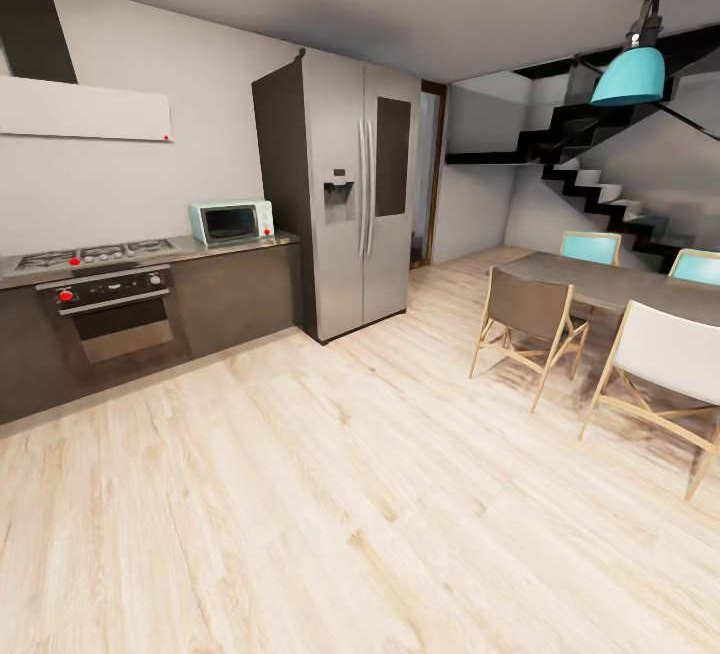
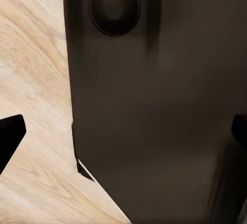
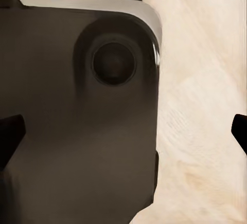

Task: Put the three can of soda from the living room inside the tash can in the kitchen.

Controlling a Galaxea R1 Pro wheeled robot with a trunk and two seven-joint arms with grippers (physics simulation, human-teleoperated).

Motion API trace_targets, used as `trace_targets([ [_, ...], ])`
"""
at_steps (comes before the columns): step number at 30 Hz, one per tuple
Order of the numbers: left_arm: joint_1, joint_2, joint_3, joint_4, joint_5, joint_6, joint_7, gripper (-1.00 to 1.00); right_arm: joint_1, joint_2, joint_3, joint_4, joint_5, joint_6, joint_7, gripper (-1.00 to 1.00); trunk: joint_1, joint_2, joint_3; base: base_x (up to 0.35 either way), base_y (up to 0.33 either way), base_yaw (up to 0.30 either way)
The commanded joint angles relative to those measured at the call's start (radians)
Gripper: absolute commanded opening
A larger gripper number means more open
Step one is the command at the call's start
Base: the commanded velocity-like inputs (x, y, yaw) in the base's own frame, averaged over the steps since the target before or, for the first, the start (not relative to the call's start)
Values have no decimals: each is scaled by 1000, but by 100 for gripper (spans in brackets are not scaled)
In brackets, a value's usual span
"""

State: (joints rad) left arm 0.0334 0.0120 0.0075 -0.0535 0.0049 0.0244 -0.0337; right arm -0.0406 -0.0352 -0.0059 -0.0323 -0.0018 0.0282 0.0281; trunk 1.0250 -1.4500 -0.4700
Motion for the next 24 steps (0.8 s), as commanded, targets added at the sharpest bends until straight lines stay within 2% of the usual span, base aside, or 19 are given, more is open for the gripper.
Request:
trace_targets([
  [1,1,3,6,-6,2,6,-6,100,-6,-6,0,-6,0,6,6,100,0,0,0,0,0,0],
  [3,3,15,17,-17,8,17,-17,100,-17,-17,-1,-17,0,17,17,100,0,0,0,0,0,0],
  [4,4,40,77,-787,11,83,-451,100,-124,-94,-1,-472,0,85,178,100,0,0,0,0,0,0],
  [5,4,47,97,-799,12,85,-475,100,-126,-98,-1,-480,0,85,190,100,0,0,0,0,0,0],
  [6,4,57,136,-818,14,87,-515,100,-128,-102,-2,-491,0,83,208,100,0,0,0,0,0,0],
  [9,5,68,194,-835,14,87,-555,100,-130,-107,-1,-502,0,55,228,100,0,0,0,0,0,0],
  [10,5,70,203,-837,15,86,-561,100,-130,-108,-1,-504,0,44,230,100,0,0,0,0,0,0],
  [15,5,74,229,-844,15,43,-579,100,-131,-110,0,-508,2,4,239,100,0,0,0,0,0,0],
  [24,5,76,238,-845,14,28,-584,100,-131,-112,-1,-509,0,-5,241,100,0,0,0,6,0,0],
])
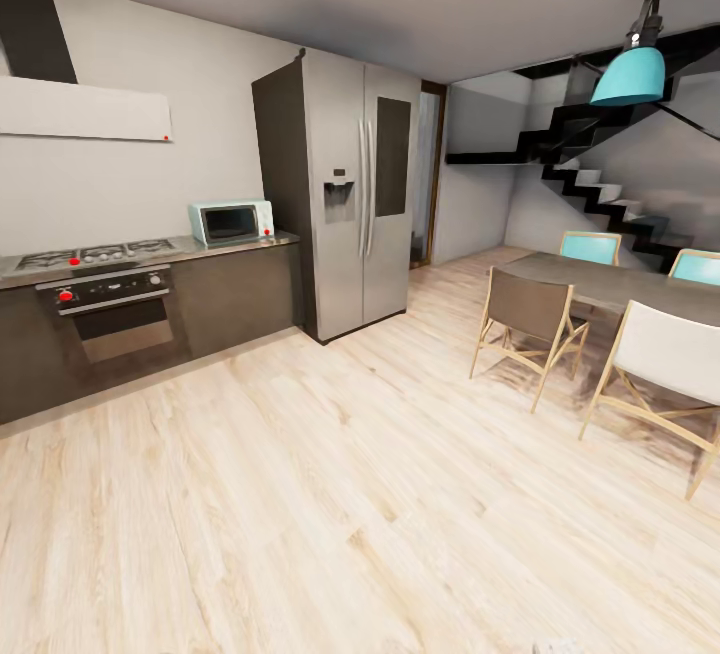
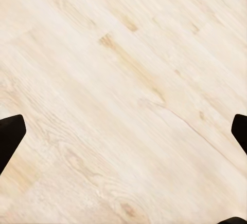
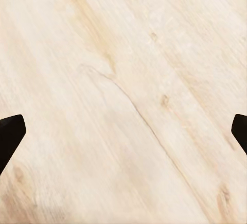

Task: Put the three can of soda from the living room inside the tash can in the kitchen.

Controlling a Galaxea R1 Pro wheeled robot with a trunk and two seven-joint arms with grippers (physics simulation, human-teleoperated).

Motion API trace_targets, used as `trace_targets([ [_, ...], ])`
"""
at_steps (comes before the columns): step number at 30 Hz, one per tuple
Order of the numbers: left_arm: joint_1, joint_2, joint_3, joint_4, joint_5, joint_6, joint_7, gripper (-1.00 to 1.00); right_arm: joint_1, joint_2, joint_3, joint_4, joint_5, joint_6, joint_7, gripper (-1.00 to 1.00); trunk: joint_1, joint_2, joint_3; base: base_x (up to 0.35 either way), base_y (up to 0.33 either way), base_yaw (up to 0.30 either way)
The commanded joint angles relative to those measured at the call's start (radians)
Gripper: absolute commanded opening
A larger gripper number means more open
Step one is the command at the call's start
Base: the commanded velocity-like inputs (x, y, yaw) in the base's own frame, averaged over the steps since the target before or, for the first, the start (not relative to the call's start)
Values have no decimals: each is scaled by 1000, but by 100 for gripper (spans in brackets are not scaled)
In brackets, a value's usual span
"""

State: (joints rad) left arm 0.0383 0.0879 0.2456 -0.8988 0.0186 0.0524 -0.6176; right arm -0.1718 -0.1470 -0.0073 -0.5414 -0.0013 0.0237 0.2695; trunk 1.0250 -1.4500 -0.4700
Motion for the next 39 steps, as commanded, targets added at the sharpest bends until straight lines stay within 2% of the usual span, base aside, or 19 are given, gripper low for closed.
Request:
trace_targets([
  [1,0,0,0,0,0,0,0,100,0,0,0,0,1,0,-1,100,0,0,0,47,0,0],
  [17,0,0,1,19,-2,-2,4,100,0,1,0,0,2,-1,-2,100,0,0,0,239,-51,-6],
  [39,0,0,1,20,-2,-2,4,100,0,1,1,1,3,2,-1,100,0,0,0,8,-2,-250],
])
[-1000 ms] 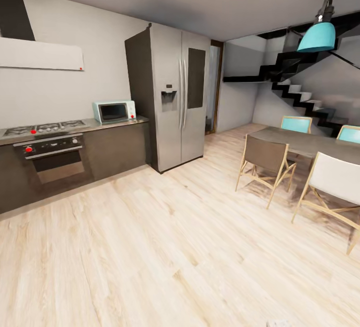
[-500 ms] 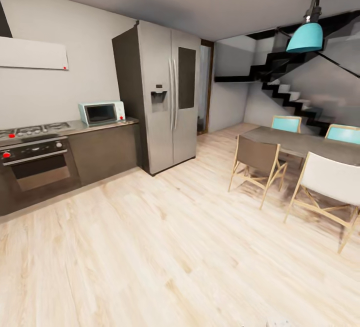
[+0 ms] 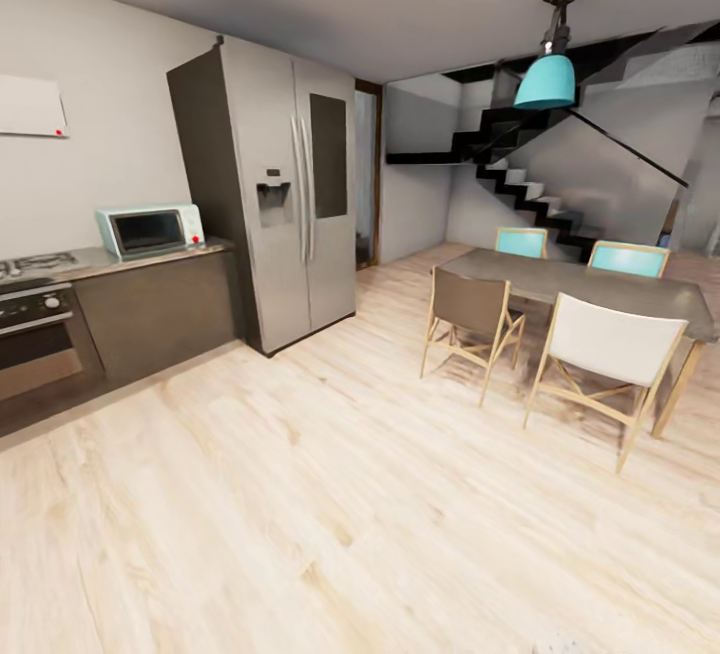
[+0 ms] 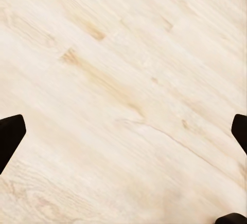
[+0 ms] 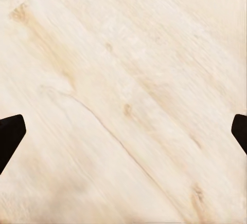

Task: Put the three can of soda from the living room inside the tash can in the kitchen.

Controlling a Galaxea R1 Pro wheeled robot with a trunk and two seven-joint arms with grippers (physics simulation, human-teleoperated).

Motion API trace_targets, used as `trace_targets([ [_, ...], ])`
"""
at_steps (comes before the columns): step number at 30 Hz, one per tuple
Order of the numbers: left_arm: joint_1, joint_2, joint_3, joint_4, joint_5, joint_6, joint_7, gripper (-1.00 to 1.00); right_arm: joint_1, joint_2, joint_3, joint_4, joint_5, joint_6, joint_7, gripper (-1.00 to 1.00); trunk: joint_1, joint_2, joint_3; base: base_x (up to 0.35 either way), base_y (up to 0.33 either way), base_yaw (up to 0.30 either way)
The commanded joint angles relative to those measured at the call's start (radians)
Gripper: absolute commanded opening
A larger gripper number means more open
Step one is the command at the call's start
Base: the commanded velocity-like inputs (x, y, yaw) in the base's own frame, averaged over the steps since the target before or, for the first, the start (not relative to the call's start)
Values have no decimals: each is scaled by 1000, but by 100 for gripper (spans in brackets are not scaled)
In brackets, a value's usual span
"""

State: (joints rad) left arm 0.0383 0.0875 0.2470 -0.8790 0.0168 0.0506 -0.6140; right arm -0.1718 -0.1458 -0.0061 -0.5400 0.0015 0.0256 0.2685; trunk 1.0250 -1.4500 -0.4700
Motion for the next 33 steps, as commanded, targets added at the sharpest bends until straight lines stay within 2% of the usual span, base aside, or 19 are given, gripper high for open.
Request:
trace_targets([
  [1,0,0,0,0,0,0,0,100,0,0,0,0,0,0,0,100,0,0,0,0,0,-267],
  [33,0,0,-3,1,2,0,-3,100,0,0,0,3,0,0,0,100,0,0,0,0,0,-267],
])
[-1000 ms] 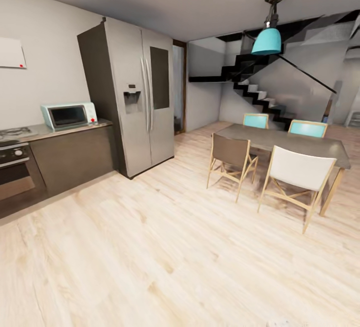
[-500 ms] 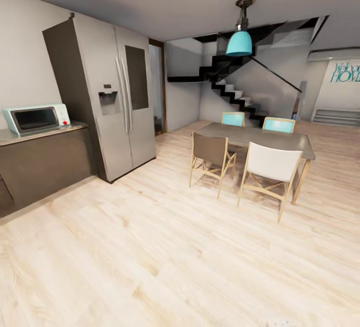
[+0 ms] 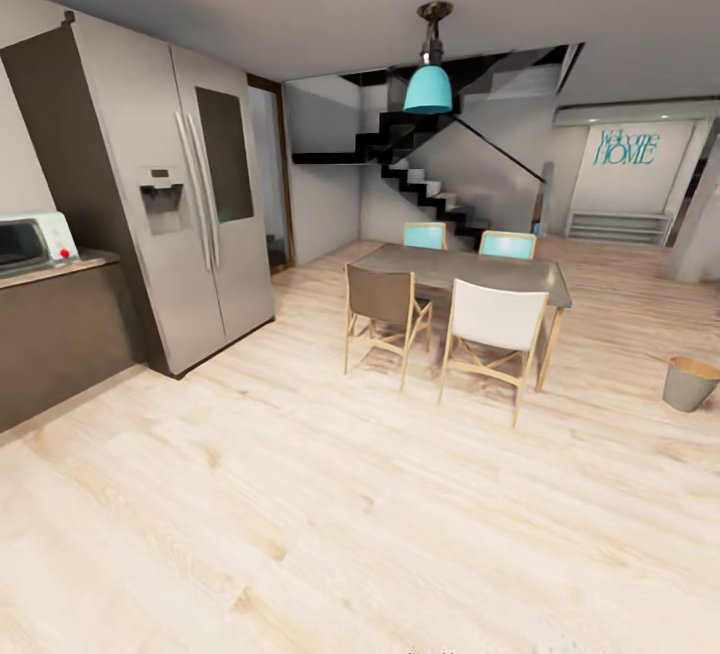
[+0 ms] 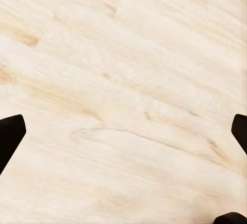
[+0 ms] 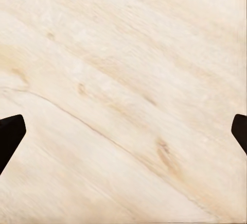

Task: Put the three can of soda from the living room inside the tash can in the kitchen.

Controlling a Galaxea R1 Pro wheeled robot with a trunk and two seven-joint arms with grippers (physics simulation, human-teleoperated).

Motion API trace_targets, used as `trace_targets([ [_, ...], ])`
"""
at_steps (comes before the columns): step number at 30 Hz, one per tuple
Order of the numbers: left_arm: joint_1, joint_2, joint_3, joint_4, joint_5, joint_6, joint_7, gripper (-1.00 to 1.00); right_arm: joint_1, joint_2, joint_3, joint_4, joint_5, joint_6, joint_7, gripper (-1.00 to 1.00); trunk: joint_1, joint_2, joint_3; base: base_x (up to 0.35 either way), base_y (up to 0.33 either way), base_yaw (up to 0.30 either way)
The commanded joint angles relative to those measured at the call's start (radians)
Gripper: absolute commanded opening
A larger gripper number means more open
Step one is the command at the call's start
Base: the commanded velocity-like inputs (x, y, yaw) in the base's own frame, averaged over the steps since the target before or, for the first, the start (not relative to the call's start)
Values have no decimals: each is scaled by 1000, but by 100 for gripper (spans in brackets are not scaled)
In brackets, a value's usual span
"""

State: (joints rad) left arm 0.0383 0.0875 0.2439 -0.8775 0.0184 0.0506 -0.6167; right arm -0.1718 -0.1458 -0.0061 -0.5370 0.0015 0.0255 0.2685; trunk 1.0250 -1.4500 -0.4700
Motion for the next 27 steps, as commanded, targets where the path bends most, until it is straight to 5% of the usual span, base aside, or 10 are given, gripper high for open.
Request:
trace_targets([
  [1,0,0,0,0,0,0,0,100,0,0,0,0,0,0,0,100,0,0,0,0,0,-267],
  [27,0,0,0,0,0,0,0,100,0,0,0,0,0,1,0,100,0,0,0,0,0,-267],
])
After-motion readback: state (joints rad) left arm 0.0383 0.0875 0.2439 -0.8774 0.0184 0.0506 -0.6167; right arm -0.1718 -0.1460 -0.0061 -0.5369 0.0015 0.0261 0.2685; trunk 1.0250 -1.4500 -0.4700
